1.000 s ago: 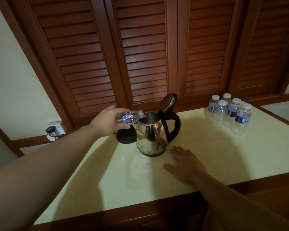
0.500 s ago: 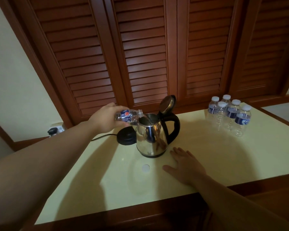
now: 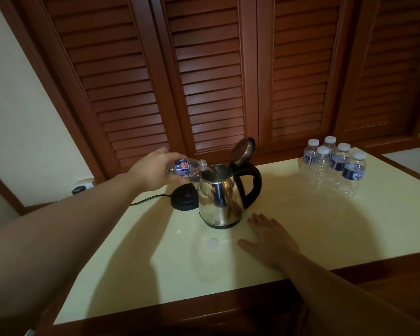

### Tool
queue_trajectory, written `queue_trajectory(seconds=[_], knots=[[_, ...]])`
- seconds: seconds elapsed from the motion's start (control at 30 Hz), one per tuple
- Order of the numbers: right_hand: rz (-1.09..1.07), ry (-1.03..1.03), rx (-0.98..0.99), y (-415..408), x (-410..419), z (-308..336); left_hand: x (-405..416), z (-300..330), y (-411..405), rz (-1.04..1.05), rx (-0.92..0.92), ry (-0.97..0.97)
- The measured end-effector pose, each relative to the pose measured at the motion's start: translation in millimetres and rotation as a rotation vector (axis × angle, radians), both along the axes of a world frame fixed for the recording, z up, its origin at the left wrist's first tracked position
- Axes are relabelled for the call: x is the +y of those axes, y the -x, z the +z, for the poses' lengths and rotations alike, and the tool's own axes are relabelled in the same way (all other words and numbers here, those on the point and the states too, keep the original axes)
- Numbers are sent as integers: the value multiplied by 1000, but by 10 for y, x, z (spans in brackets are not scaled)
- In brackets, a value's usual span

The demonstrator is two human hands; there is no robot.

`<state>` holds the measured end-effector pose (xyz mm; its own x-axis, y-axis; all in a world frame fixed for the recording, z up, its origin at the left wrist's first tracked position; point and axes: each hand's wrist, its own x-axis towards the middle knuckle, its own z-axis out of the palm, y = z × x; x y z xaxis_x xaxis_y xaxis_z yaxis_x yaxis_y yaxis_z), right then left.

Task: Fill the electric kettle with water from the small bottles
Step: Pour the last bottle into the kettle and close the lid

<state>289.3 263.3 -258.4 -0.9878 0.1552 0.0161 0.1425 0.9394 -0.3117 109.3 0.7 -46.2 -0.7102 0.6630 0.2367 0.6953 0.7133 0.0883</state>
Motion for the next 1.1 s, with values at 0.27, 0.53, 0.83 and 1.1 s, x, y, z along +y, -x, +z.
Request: queue_trajectory(seconds=[0.27, 0.53, 0.83, 1.1], knots=[[-3, 13, 9, -5, -1, 0, 35, 51, 33, 12, 9, 68], [-1, 20, 7, 2, 12, -14, 89, 101, 1, 20, 56, 164], [-5, 34, 24, -13, -1, 11, 187, 202, -64, -8, 145, 239], [-7, 33, 22, -8, -1, 7, 255, 239, -27, -35, 229, 312]])
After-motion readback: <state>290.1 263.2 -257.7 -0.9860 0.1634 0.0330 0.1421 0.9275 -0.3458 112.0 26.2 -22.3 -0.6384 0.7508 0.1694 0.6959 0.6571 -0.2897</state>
